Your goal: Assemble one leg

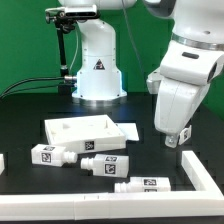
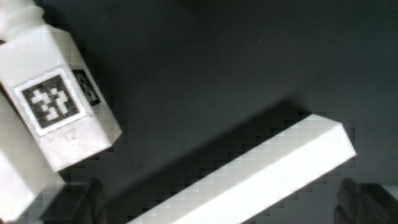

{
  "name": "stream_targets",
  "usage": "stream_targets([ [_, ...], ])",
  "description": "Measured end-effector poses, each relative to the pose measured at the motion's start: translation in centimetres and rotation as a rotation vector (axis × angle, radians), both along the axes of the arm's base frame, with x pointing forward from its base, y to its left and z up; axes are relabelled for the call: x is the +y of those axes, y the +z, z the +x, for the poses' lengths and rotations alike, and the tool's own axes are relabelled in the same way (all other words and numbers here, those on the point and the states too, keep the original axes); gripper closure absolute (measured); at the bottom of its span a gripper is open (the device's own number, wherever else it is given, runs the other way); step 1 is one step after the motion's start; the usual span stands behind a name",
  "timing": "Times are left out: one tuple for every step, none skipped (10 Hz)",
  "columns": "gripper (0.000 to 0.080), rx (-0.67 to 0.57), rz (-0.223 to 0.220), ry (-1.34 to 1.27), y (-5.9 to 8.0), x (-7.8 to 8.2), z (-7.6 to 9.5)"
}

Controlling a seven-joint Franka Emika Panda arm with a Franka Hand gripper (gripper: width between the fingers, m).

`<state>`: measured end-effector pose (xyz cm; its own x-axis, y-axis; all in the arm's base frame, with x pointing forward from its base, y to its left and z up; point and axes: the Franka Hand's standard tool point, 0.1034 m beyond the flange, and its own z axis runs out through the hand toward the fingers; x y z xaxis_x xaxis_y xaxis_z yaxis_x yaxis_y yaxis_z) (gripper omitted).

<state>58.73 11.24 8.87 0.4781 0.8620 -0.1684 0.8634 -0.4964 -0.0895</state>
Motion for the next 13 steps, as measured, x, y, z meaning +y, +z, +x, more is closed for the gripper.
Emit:
stream_targets([
  [0.0150,0.000,0.000,0.000,0.0,0.0,0.0],
  [0.0150,0.000,0.000,0.000,0.0,0.0,0.0],
  [0.0150,0.000,0.000,0.000,0.0,0.0,0.0],
  [0.0150,0.000,0.000,-0.001,0.0,0.0,0.0],
  [0.0150,0.001,0.000,-0.001,0.0,0.0,0.0],
  [0.0150,0.001,0.001,0.002,-0.1,-0.3,0.0],
  [0.0150,0.006,0.016,0.077,-0.6,-2.1,0.1],
  [0.0150,0.022,0.021,0.125,-0.9,-4.8,0.1],
  [0.0150,0.027,0.030,0.158,-0.9,-6.4,0.3],
  [0.0150,0.029,0.040,0.203,-0.7,-7.7,0.4],
  [0.0150,0.011,0.045,0.203,-0.5,-8.9,0.1],
  [0.0150,0.014,0.042,0.182,-0.3,-9.3,-0.5],
  [0.0150,0.015,0.043,0.186,-0.5,-9.1,-0.4],
])
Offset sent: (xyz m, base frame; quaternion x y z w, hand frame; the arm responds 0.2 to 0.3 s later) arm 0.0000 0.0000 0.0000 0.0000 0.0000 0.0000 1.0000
